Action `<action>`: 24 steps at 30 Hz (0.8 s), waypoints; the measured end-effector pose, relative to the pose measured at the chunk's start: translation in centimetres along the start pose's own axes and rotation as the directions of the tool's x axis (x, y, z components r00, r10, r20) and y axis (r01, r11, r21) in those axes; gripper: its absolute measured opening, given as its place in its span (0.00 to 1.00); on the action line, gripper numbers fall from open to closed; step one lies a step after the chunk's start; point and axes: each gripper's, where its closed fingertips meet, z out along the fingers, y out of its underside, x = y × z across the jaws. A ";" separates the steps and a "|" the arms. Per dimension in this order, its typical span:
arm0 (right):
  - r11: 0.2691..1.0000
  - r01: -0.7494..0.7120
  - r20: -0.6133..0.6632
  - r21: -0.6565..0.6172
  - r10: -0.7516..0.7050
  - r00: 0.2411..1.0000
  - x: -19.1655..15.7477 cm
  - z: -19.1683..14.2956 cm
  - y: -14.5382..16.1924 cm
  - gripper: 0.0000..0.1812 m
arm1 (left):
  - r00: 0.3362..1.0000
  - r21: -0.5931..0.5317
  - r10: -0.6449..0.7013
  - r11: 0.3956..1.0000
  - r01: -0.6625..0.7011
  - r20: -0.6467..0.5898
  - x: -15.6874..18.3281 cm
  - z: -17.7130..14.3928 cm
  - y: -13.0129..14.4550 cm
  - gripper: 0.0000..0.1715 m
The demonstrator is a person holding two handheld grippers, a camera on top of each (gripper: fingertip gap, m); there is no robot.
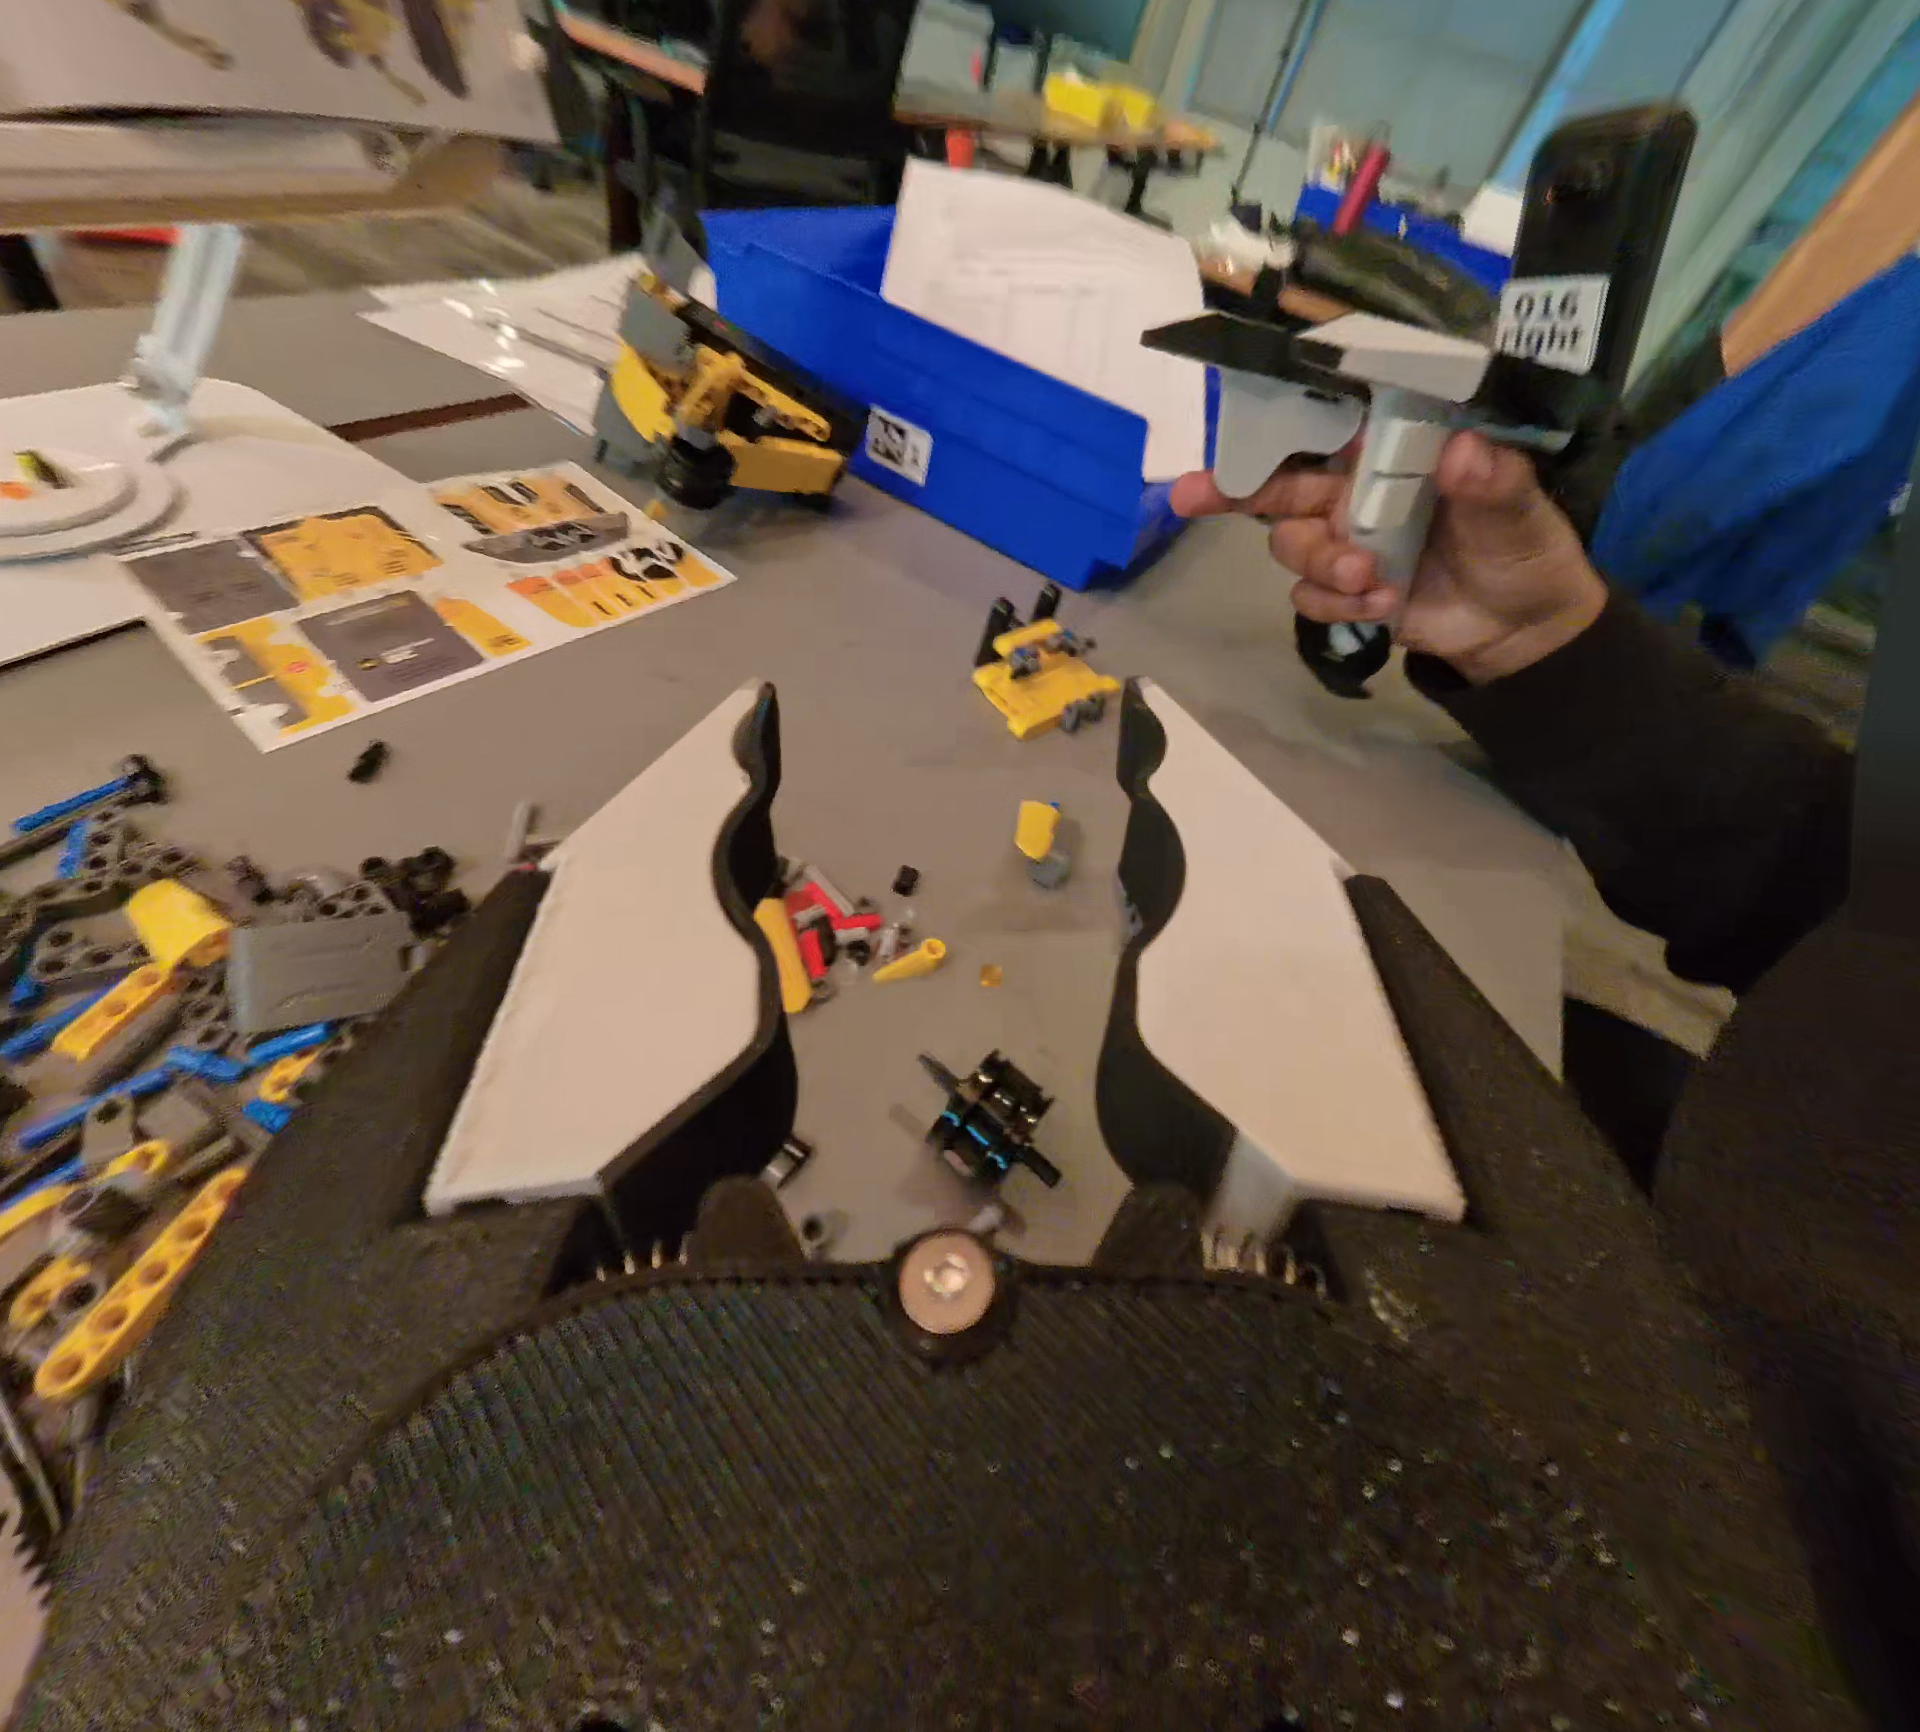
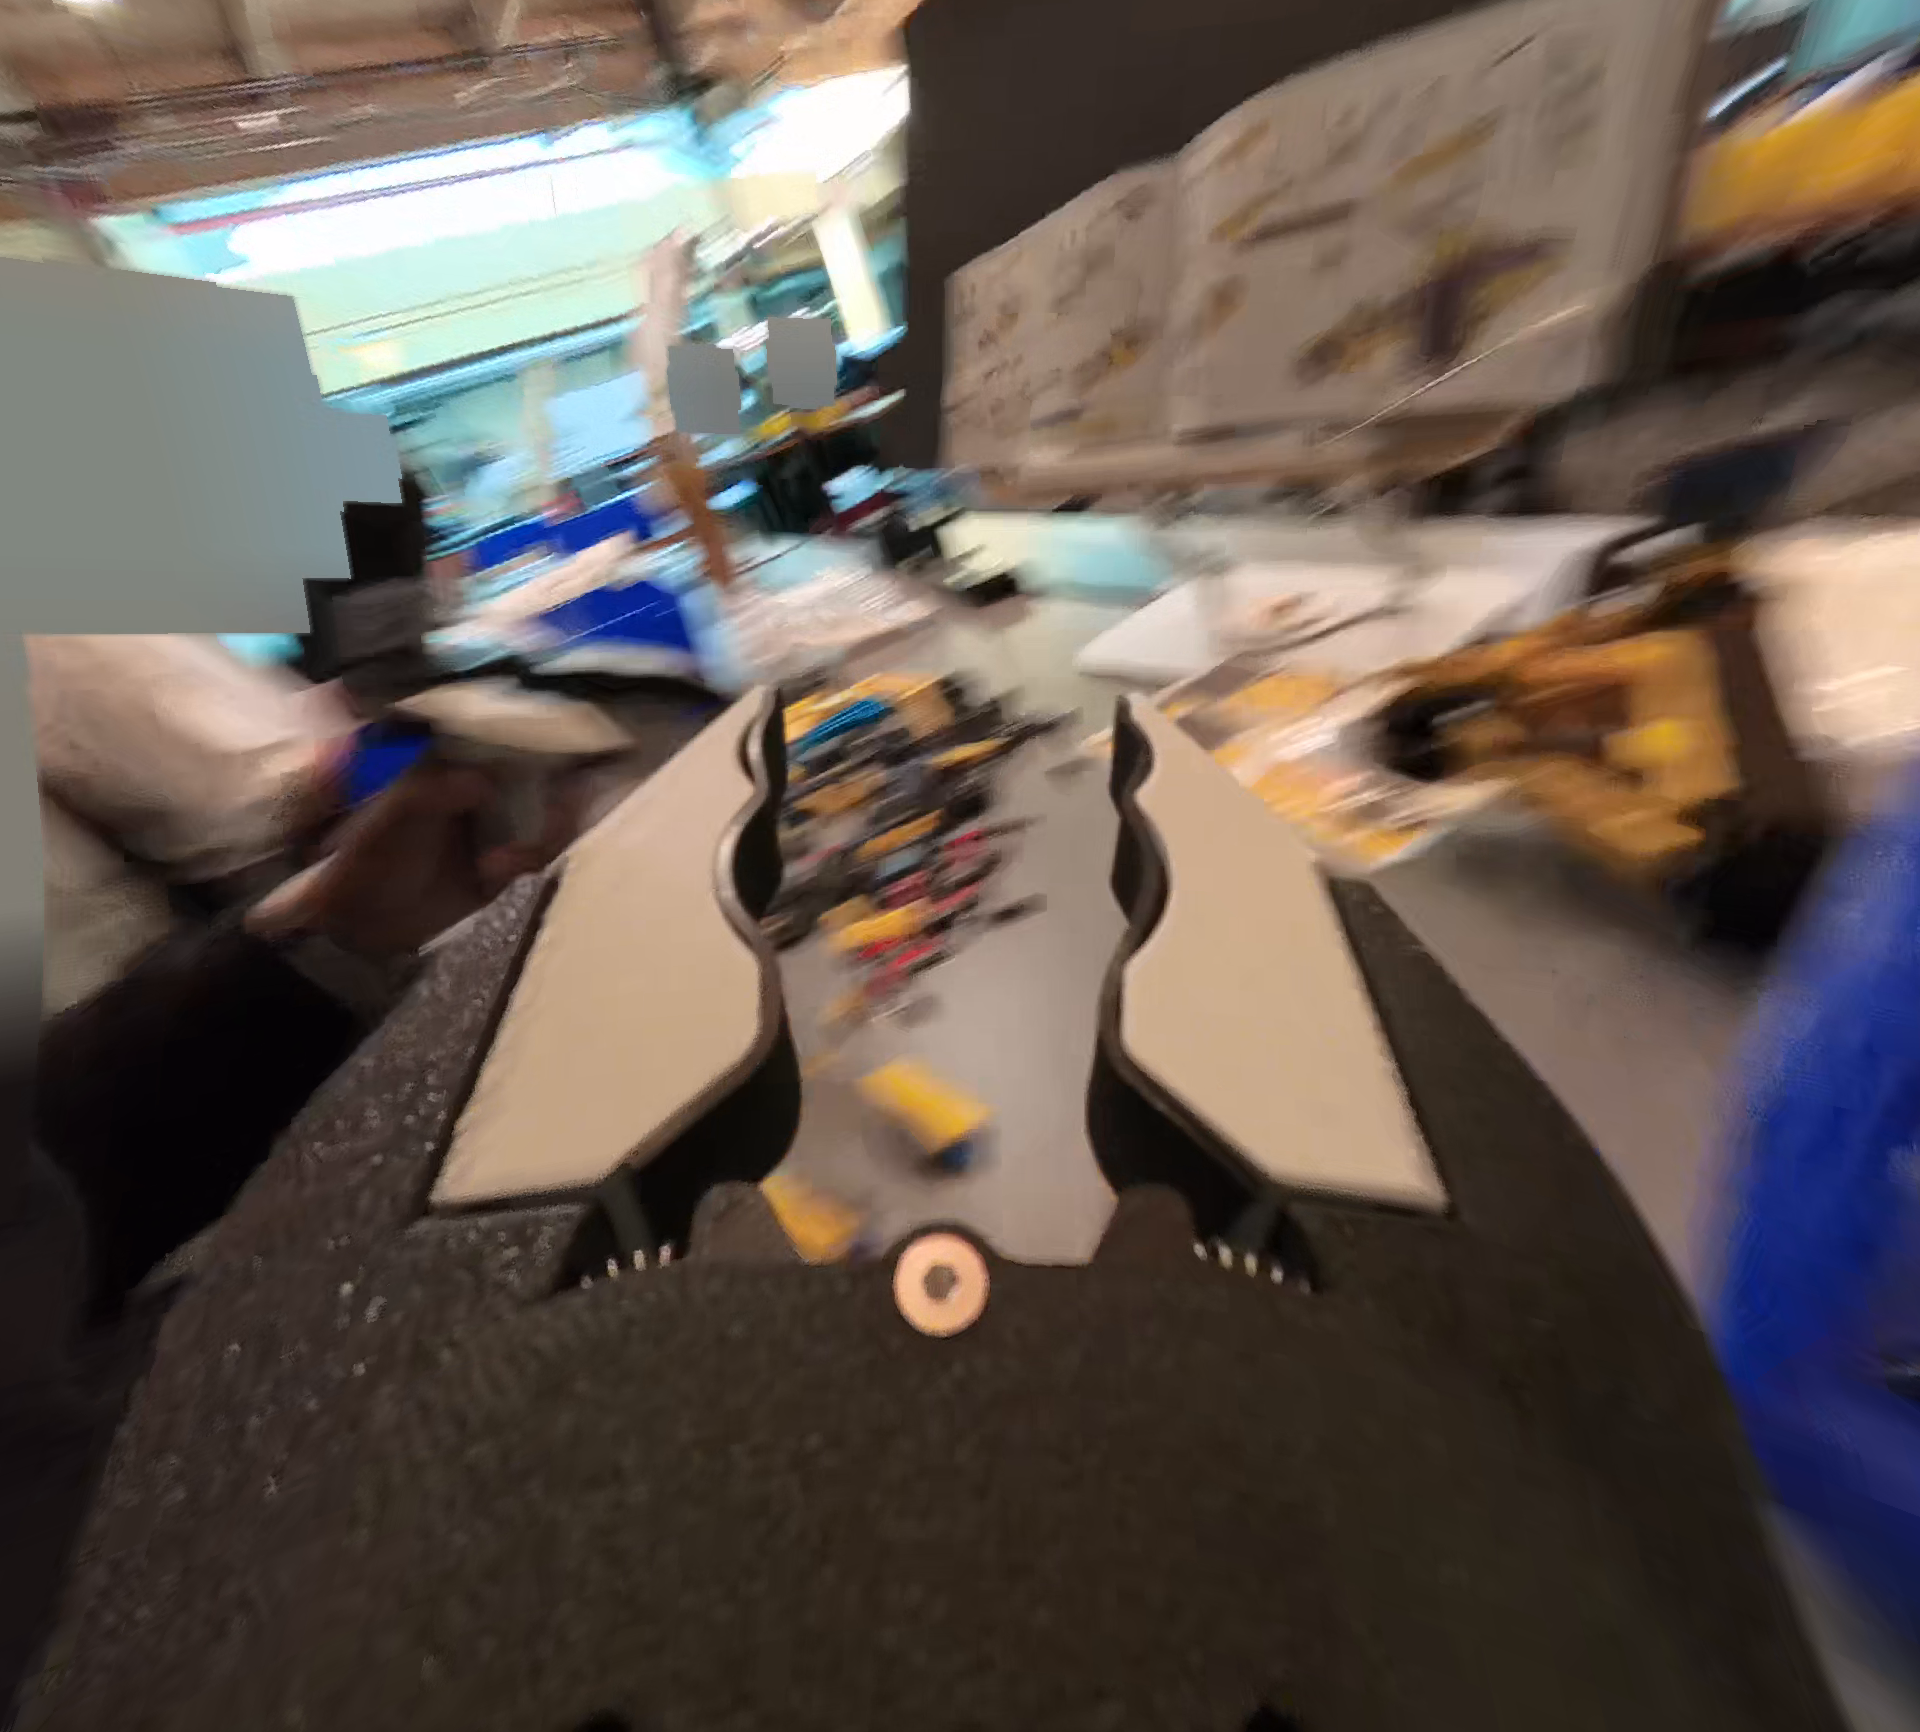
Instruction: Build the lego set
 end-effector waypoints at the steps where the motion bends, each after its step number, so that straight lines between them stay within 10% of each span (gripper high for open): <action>1: 0.999 -0.007 0.049 -0.054 0.010 0.999 -1.9 -0.1 0.9 0.34 | 1.000 -0.051 0.023 0.998 -0.024 -0.015 0.6 0.5 0.2 0.39; 11: 0.830 0.245 -0.052 -0.501 -0.311 0.949 -5.9 -0.9 13.9 0.28 | 0.936 -0.473 0.164 0.828 -0.302 -0.310 1.7 9.7 3.7 0.37; 24: 0.672 0.392 0.012 -0.629 -0.496 0.868 -5.8 0.9 16.6 0.16 | 0.921 -0.543 0.167 0.765 -0.346 -0.352 1.1 14.4 6.0 0.42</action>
